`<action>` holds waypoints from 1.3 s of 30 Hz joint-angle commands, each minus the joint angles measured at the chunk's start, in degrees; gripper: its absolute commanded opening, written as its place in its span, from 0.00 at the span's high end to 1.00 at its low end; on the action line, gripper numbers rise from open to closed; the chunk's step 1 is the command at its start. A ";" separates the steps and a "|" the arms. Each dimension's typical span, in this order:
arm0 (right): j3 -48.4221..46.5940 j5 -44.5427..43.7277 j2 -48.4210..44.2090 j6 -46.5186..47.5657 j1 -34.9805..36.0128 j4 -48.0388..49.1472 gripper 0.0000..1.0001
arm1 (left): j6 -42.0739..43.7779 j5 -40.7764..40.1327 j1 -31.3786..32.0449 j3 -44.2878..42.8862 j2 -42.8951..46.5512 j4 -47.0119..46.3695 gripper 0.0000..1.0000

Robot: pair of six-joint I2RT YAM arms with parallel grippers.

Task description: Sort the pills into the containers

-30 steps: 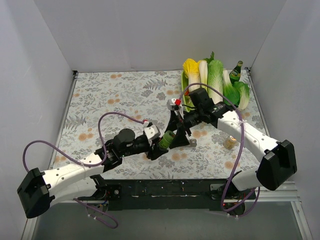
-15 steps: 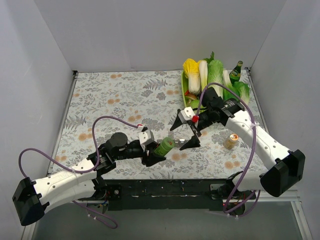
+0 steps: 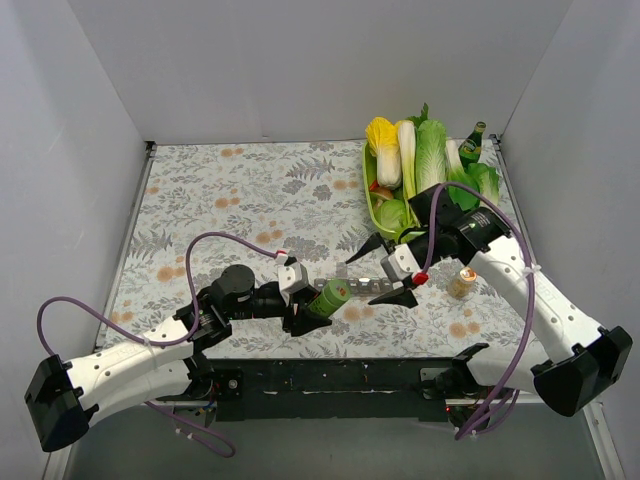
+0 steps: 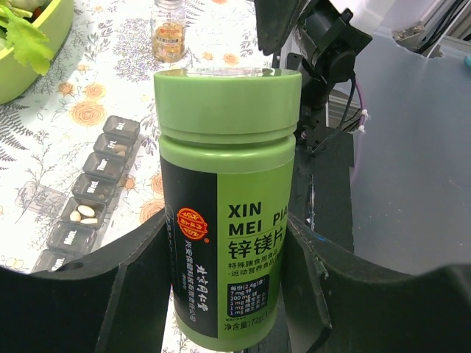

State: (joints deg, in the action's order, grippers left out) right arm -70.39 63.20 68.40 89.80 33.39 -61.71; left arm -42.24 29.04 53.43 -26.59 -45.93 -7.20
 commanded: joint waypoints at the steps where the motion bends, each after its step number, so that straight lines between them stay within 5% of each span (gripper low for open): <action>1: -2.81 1.14 1.47 6.52 0.45 -3.84 0.02 | 0.67 1.64 -0.08 0.13 0.67 -2.73 1.00; 11: -9.76 -0.44 7.88 6.71 5.72 -6.93 0.04 | 0.31 3.57 -0.08 -1.36 -2.67 -4.57 1.00; 24: -10.38 -6.07 10.96 2.67 10.47 -8.52 0.25 | 0.93 3.75 -0.08 -1.89 -3.11 -4.66 1.00; 30: -8.80 -7.30 9.91 -8.05 11.08 -2.01 0.51 | 0.75 1.73 -0.08 -1.97 -2.93 -5.28 1.00; 33: -7.92 -7.04 10.00 -13.58 11.61 -0.52 0.56 | 0.75 -2.47 -0.08 -2.50 -3.37 -5.19 1.00; 38: -5.99 -7.82 11.57 -34.82 12.40 6.24 0.63 | 2.95 -13.20 0.18 -4.61 -4.95 -4.66 1.00; 39: -5.38 -9.92 11.93 -45.48 12.40 10.00 0.64 | 3.21 -15.74 0.36 -5.13 -5.57 -4.66 1.00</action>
State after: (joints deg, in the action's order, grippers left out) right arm -77.91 53.45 79.48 70.41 44.31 -61.06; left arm -41.28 26.48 53.78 -27.00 -50.26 -8.40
